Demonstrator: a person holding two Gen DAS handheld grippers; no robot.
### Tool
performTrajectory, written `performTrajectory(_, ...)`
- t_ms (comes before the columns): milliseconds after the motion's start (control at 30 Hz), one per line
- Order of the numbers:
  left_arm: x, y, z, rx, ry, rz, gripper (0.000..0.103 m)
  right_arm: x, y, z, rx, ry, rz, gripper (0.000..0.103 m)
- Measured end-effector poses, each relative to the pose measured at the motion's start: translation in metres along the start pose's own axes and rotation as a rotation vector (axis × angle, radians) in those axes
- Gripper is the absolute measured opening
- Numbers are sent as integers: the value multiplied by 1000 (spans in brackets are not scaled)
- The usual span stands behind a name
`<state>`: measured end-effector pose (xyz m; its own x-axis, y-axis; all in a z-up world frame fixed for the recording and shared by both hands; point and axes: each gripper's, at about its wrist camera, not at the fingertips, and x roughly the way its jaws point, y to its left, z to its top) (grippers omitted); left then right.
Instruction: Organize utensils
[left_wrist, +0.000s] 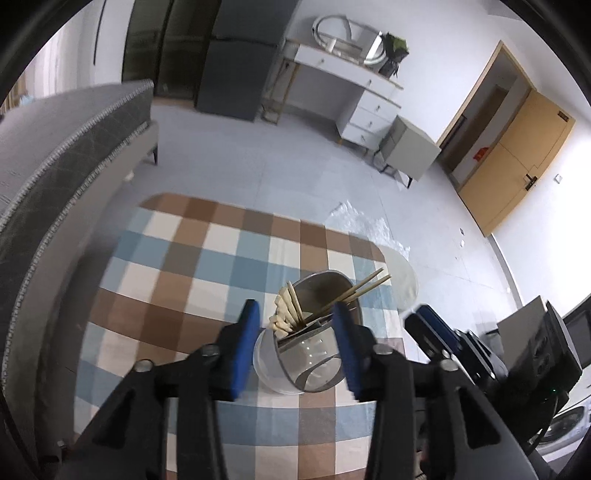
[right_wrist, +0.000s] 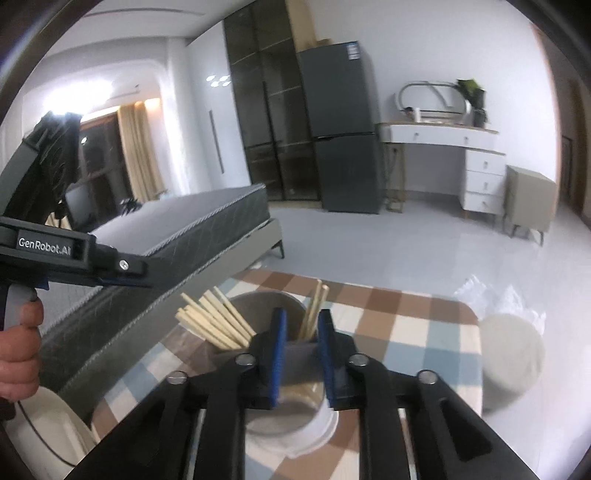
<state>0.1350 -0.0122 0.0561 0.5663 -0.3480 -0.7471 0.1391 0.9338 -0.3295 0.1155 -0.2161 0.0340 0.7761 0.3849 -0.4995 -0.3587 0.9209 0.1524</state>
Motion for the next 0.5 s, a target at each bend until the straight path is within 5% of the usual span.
performTrajectory(133,-24,-6,-7,11,-57,33,45,-26,2,2,36,-33,-22,23)
performTrajectory(500,-76,-19,-33,40,-185,90,67,-99,35,10,22,-157,-20,59)
